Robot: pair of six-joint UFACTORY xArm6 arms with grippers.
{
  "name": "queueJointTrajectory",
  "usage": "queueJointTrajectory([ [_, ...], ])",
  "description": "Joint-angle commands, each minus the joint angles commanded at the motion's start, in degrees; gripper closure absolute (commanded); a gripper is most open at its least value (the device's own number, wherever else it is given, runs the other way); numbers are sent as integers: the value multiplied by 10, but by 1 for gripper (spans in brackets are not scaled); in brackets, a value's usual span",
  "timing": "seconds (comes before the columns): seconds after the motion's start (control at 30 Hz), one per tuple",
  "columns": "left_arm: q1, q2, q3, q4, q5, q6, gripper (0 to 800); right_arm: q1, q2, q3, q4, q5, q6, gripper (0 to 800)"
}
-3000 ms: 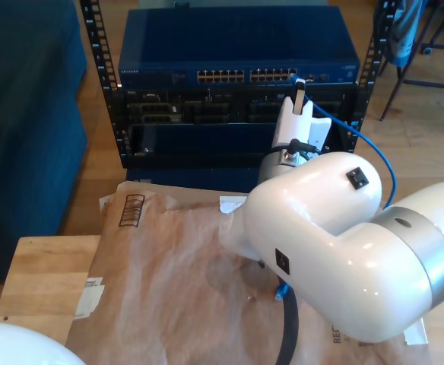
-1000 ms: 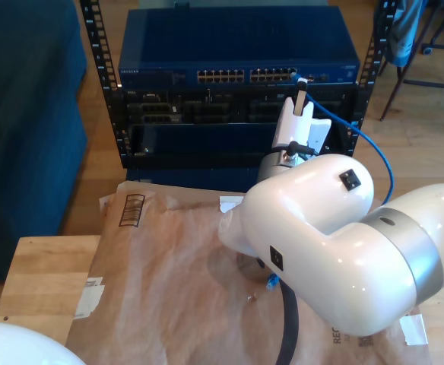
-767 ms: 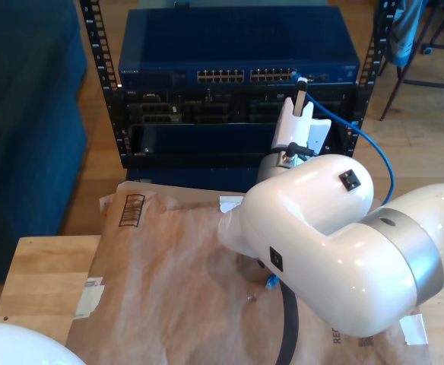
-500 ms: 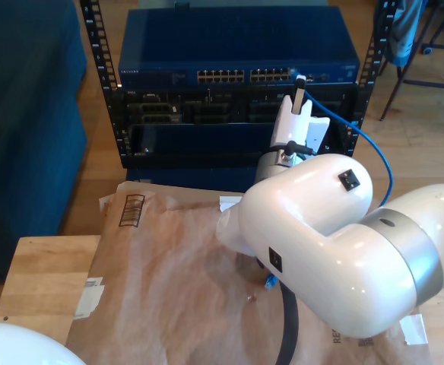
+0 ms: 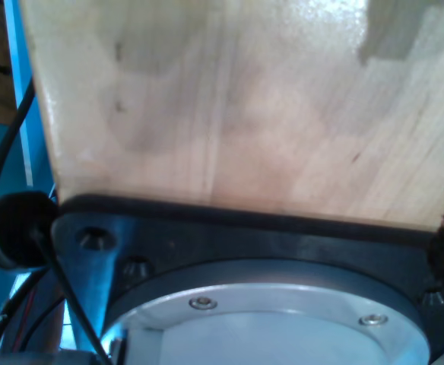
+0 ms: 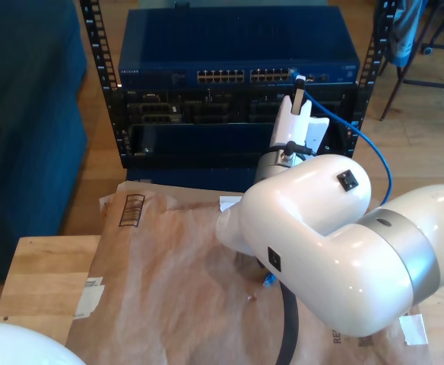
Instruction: Grab the cable and plug it in
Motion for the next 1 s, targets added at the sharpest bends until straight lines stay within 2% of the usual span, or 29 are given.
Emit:
queueJointTrajectory([
  [1.0, 0, 0, 0, 0, 1, 0, 1, -4, 5, -8, -3, 4, -1, 800],
])
